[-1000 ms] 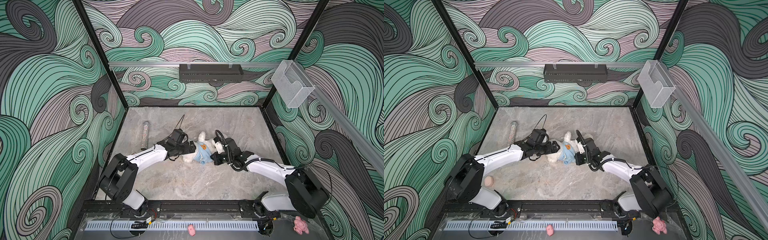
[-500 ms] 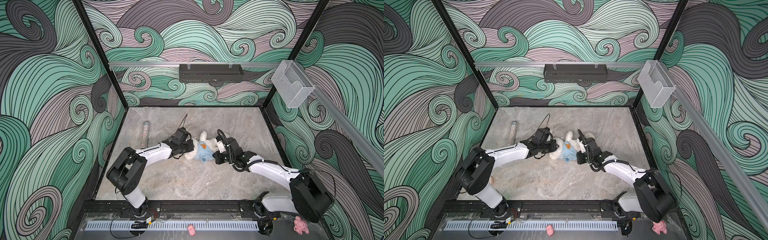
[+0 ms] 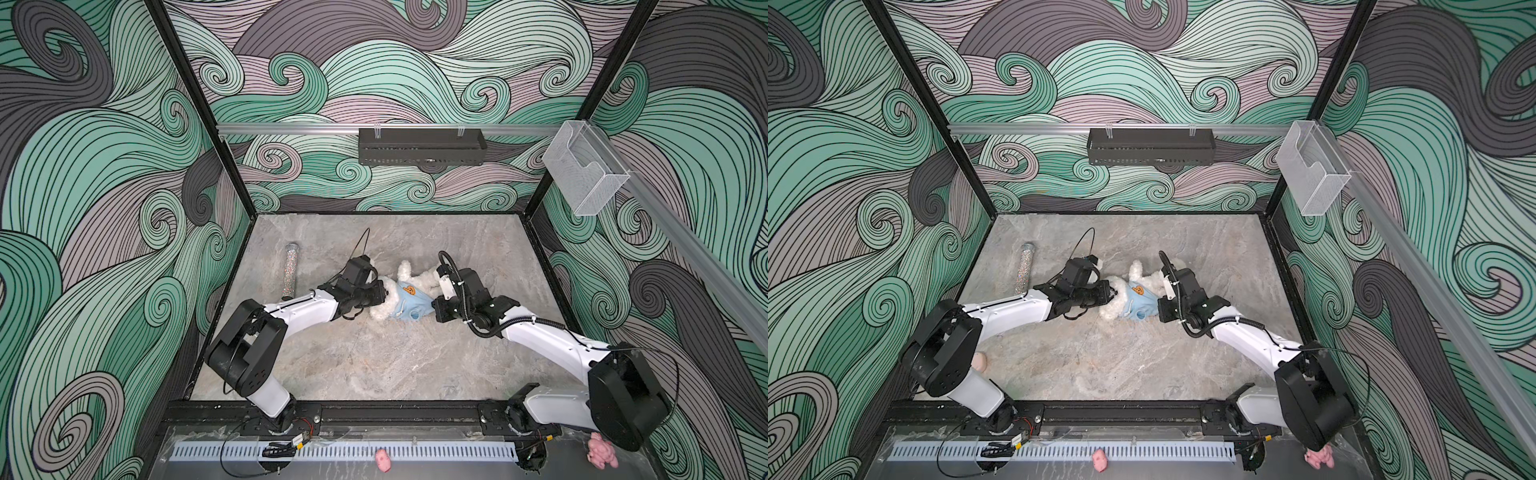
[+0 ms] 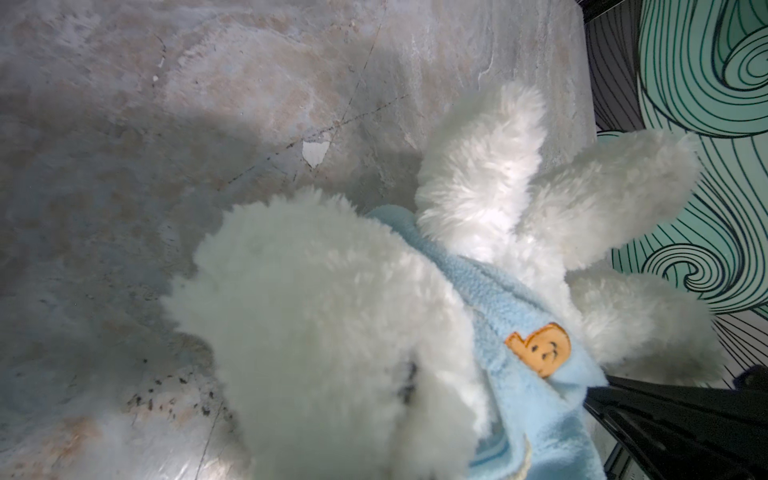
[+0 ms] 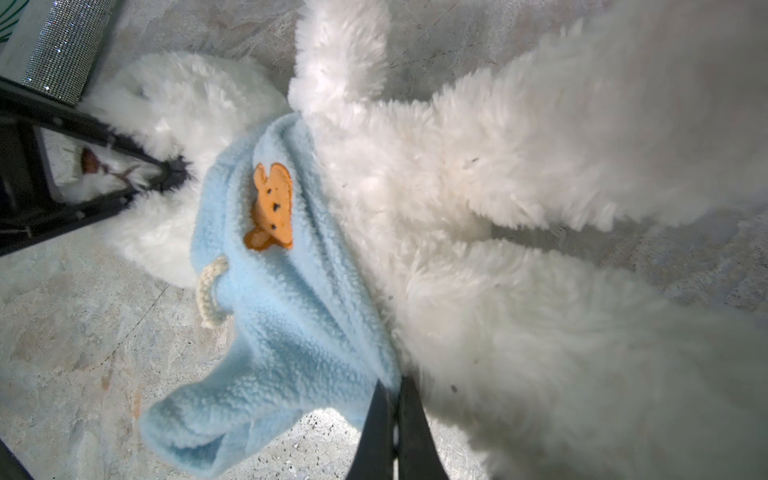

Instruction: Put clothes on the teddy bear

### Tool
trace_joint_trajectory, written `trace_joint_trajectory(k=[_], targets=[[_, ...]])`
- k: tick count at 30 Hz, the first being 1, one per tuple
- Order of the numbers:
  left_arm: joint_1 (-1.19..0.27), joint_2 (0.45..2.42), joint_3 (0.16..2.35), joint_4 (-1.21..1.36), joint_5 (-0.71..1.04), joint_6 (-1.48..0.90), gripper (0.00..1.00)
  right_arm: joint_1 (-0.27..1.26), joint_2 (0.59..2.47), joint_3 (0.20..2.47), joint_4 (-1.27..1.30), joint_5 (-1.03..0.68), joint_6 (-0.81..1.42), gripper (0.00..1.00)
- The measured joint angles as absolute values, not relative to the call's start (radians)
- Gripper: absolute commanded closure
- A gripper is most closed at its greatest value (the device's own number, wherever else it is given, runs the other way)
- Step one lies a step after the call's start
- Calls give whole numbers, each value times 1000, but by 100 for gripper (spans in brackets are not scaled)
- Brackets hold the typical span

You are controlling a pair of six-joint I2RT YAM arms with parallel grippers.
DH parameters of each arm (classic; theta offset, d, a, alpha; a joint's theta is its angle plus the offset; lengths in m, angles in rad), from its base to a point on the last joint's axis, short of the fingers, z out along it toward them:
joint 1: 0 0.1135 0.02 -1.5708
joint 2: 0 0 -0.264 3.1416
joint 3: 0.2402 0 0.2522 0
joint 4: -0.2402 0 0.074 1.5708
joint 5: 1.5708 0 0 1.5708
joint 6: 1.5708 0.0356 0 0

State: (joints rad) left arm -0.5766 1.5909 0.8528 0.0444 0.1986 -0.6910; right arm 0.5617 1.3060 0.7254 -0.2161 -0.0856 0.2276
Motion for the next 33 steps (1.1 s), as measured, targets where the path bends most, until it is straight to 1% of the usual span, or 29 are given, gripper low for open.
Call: trace_joint_trajectory(k=[3,5,9,10,12,14,15,18,19,21,22,24,26,30,33], targets=[[-576,1544,794,104,214,-656,100,562,1279,725,-237,-86,220,100],[-576,1489,735,164,224,-616,100,562,1224,719,-245,-95,220,100],[-575,1374,659,268,228,-520,100,562,1103,678,-221,-169,230,100],[-574,1348,644,297,228,-493,100,561,1081,669,-213,-191,238,96],[-572,1314,616,348,228,-443,100,559,1056,659,-203,-225,248,86],[-570,1294,593,382,219,-396,100,555,1040,659,-207,-248,247,72],[-566,1288,586,390,210,-367,100,550,1030,659,-215,-260,247,67],[-557,1283,577,398,189,-289,100,539,977,659,-225,-304,249,58],[-558,1280,573,402,182,-262,100,539,956,659,-221,-319,252,57],[-566,1268,566,406,167,-215,100,551,923,664,-209,-330,262,56],[-571,1261,566,406,158,-191,100,569,918,672,-201,-323,267,58],[-585,1247,566,411,137,-154,100,612,937,701,-191,-292,282,64],[-603,1234,566,413,112,-123,100,657,992,742,-172,-263,313,68],[-642,1227,568,411,65,-78,100,704,1115,781,-108,-221,376,68],[-665,1227,568,403,37,-55,100,718,1177,791,-97,-177,406,72]])
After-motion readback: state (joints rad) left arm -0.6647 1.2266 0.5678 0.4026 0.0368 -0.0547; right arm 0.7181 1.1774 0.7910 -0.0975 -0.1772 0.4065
